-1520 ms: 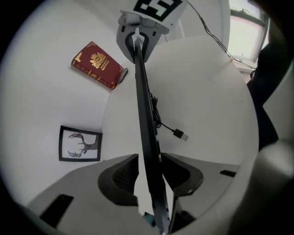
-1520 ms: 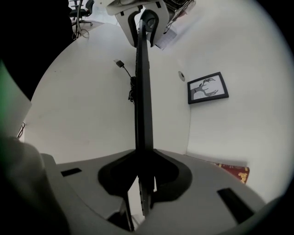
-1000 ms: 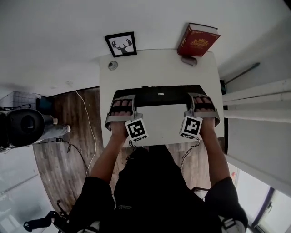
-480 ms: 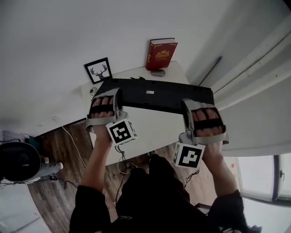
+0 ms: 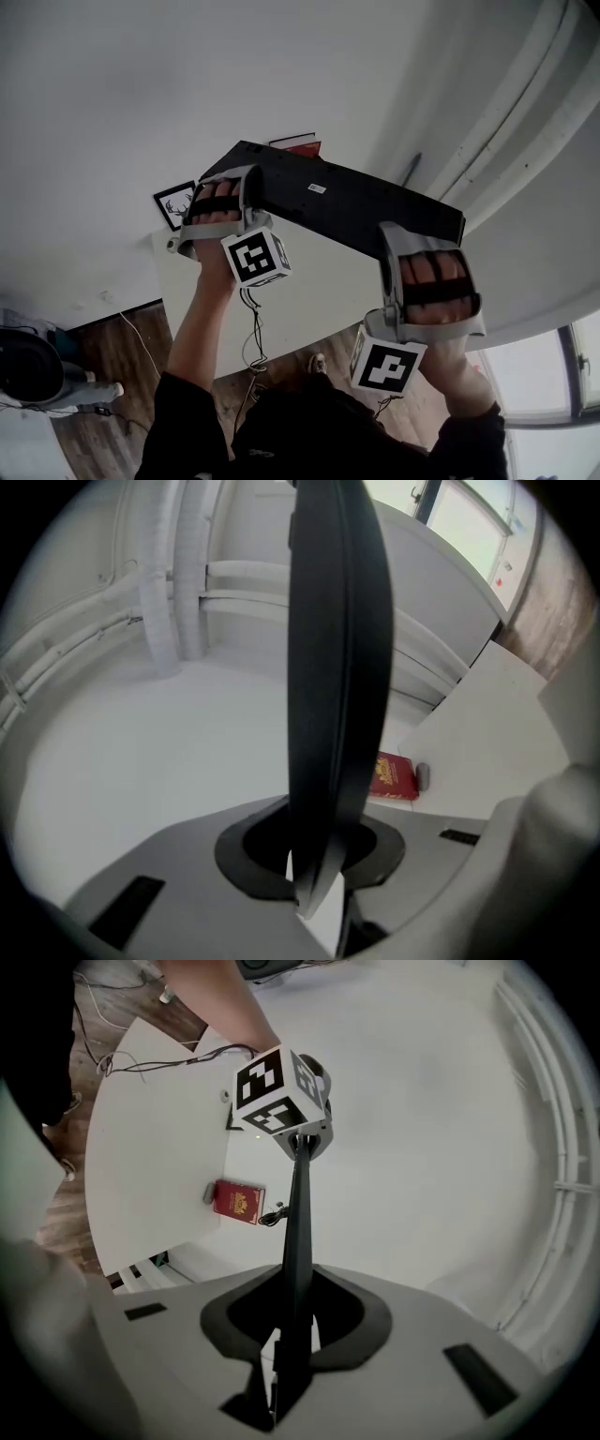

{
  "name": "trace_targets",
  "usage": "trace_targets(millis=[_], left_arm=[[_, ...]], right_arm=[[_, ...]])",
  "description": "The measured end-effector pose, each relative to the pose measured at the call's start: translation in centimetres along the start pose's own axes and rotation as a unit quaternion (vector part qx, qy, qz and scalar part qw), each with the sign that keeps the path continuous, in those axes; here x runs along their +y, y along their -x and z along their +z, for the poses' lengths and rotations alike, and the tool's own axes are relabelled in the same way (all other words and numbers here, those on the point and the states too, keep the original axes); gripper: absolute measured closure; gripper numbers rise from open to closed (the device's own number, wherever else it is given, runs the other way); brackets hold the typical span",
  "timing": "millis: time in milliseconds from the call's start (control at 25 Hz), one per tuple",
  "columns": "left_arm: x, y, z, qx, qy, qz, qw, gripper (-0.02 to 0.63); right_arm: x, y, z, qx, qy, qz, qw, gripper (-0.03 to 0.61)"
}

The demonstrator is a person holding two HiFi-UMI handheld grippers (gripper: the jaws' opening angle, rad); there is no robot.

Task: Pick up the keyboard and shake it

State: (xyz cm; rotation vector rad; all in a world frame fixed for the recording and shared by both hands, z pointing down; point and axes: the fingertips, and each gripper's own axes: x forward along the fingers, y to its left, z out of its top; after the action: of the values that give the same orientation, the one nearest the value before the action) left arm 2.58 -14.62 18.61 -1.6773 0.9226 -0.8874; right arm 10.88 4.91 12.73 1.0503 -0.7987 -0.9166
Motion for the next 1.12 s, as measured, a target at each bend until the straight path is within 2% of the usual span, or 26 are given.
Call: trace_targets(millis=[80,200,320,440,520,600,720,960,1040,1120], left_arm=[[2.0,0.4,1.8,-0.011,-0.015,0.025,0.9995,0.546],[3.9,1.9,4.1,-0.019,-0.055,0.047,0.9972,0.545],[4.5,3.8,6.7,-0.025,-0.094,0.051,0.9939,0.543],[4.1,6.6,7.9,-0.016,-0.115,0.047,0.9921,0.543],[4.0,8.2,7.1,0.022,-0.13,0.047,0.9902,0.543],[4.0,8.9,5.6,0.075,-0.144,0.045,0.9857,0.543],[4.4,9.2,3.3,0.142,-0.158,0.052,0.9759,0.543],[5.4,13.3,-5.1,0.278,-0.167,0.07,0.9434,0.545],[5.4,14.8,-6.8,0.318,-0.169,0.071,0.9304,0.545],[5.3,16.5,-8.2,0.355,-0.166,0.071,0.9173,0.545]], right_arm=[[-0.7,-1.0,-2.8,0.007,-0.019,-0.024,1.0,0.495],[-0.3,-4.1,-7.1,0.021,-0.052,-0.031,0.998,0.495],[0.5,-8.3,-10.9,0.041,-0.057,-0.025,0.997,0.492],[1.2,-11.9,-11.9,0.035,-0.062,-0.024,0.997,0.491],[1.0,-14.2,-10.0,-0.003,-0.067,-0.03,0.997,0.491],[0.7,-16.7,-7.1,-0.063,-0.075,-0.034,0.995,0.491],[0.0,-19.2,-2.7,-0.151,-0.089,-0.047,0.983,0.491],[-2.3,-20.3,10.7,-0.26,-0.054,-0.101,0.959,0.477],[-2.8,-20.2,14.3,-0.291,-0.052,-0.101,0.95,0.475],[-3.0,-19.6,17.6,-0.322,-0.063,-0.081,0.941,0.476]])
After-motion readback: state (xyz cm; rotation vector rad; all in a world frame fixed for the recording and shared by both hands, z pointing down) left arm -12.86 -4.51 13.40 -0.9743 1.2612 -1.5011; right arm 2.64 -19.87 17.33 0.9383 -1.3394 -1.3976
